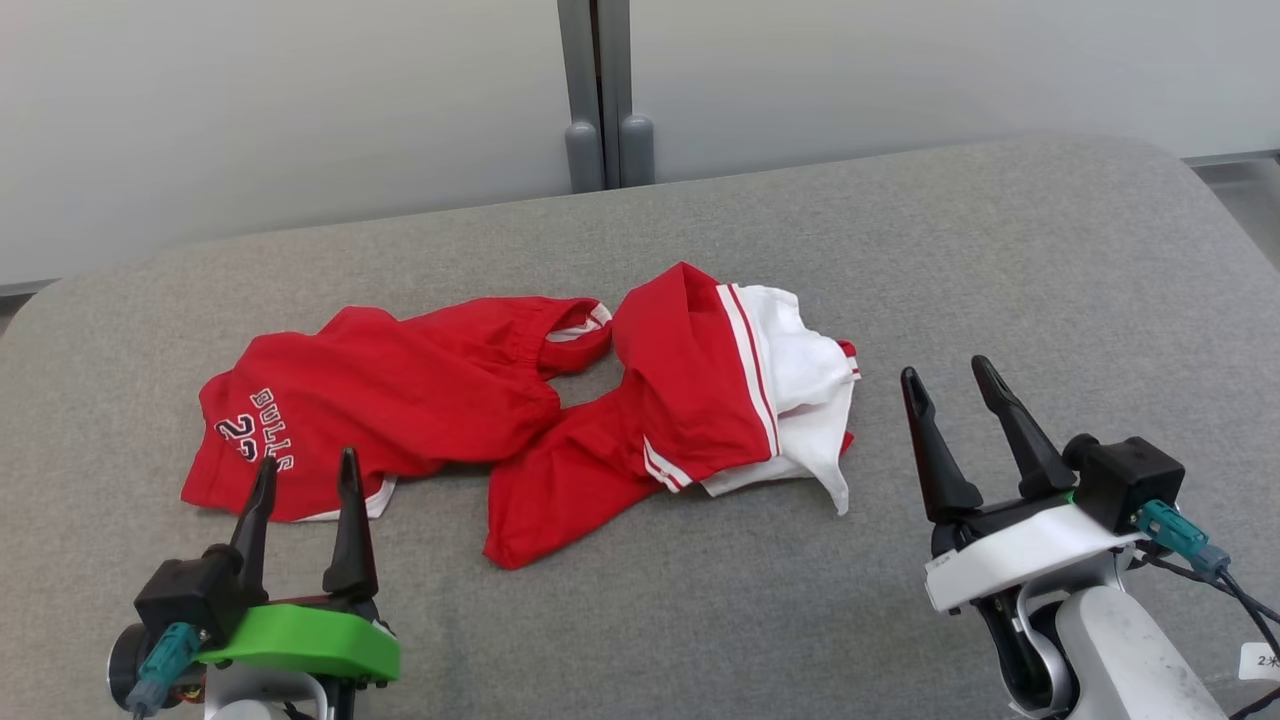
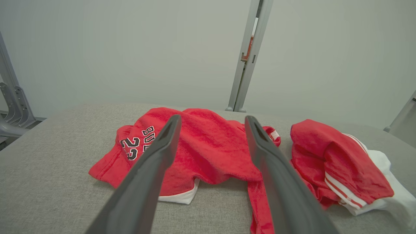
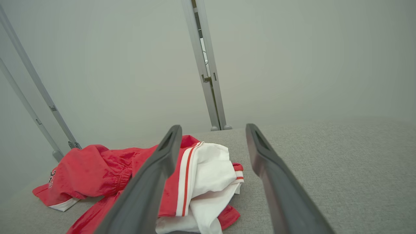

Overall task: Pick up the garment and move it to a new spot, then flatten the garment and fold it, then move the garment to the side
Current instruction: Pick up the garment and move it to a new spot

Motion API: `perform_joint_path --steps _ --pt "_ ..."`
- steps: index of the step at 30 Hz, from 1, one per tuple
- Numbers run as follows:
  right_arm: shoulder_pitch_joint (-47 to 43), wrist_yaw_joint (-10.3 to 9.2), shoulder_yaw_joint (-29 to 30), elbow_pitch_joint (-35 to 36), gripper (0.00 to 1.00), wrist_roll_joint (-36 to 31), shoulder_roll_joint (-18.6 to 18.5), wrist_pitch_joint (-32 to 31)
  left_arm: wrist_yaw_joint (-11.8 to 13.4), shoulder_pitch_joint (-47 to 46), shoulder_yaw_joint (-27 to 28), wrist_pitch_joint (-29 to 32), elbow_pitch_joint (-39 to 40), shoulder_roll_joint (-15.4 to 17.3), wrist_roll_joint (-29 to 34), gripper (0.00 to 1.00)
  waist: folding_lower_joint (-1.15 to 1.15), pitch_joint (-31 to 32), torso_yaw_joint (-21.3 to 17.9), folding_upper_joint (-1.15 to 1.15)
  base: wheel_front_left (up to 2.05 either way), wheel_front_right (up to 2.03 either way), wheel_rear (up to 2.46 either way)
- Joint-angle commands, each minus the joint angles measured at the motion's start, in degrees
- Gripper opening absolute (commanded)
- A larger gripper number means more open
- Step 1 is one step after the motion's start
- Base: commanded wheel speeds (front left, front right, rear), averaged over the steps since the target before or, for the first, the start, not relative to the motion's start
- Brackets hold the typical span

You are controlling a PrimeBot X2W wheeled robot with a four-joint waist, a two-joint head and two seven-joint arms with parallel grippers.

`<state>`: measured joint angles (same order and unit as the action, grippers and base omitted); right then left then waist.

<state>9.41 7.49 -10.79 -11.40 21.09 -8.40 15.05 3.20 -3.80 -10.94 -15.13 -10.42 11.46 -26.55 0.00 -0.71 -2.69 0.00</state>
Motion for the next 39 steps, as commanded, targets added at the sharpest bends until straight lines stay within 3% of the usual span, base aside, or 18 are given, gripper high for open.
perform_joint_path --steps 1,8,15,21,31,36,37,38,39 --pt "-0.81 0.0 0.12 0.12 1.0 -0.19 -0.26 0.18 -0.64 0.57 0.53 -0.02 -0.35 -0.34 1.09 1.0 0.0 0.02 -0.08 0.0 0.0 0.0 0.0" --pt "0.46 0.0 -0.97 -0.22 1.0 -0.03 -0.01 0.18 -3.33 -3.1 0.22 0.53 -5.16 -1.75 1.01 1.0 0.0 -0.08 -1.31 0.0 0.0 0.0 0.0" --pt "1.9 0.0 -1.06 0.05 1.0 0.44 0.22 0.18 -5.49 -11.47 -2.23 9.04 -11.05 -1.72 -0.43 1.0 0.0 -2.1 -3.83 0.0 0.0 0.0 0.0" --pt "3.19 0.0 -1.55 0.35 1.0 0.65 0.94 0.18 -4.06 -22.43 -1.83 18.48 -20.73 -1.58 -1.81 1.0 0.0 -5.36 -6.26 0.0 0.0 0.0 0.0" --pt "5.91 0.0 -2.45 0.28 1.0 1.09 1.35 0.18 -0.07 -36.75 -1.32 31.03 -43.85 -0.42 -2.88 1.0 0.0 -9.56 -10.06 0.0 0.0 0.0 0.0" --pt "6.18 0.0 -2.38 -0.09 1.0 1.11 1.41 0.18 -2.47 -38.25 -2.4 33.9 -51.62 -1.14 -3.37 1.0 0.0 -9.96 -10.53 0.0 0.0 0.0 0.0" --pt "6.17 0.0 -2.34 -0.16 1.0 1.07 1.44 0.18 -2.91 -38.17 -2.58 33.82 -52.65 -1.29 -3.4 0.68 0.0 -9.92 -10.5 0.0 0.0 0.0 0.0" --pt "6.13 0.0 -2.28 -0.31 1.0 0.99 1.5 0.18 -3.46 -38.36 -2.67 33.07 -53.41 -1.51 -3.54 0.05 0.0 -9.86 -10.37 0.0 0.0 0.0 0.0" --pt "6.09 0.0 -2.38 -0.42 1.0 0.9 1.52 0.18 -3.86 -38.54 -2.67 32.26 -54.09 -1.7 -3.49 0.0 0.0 -9.76 -10.15 0.0 0.0 0.0 0.0"
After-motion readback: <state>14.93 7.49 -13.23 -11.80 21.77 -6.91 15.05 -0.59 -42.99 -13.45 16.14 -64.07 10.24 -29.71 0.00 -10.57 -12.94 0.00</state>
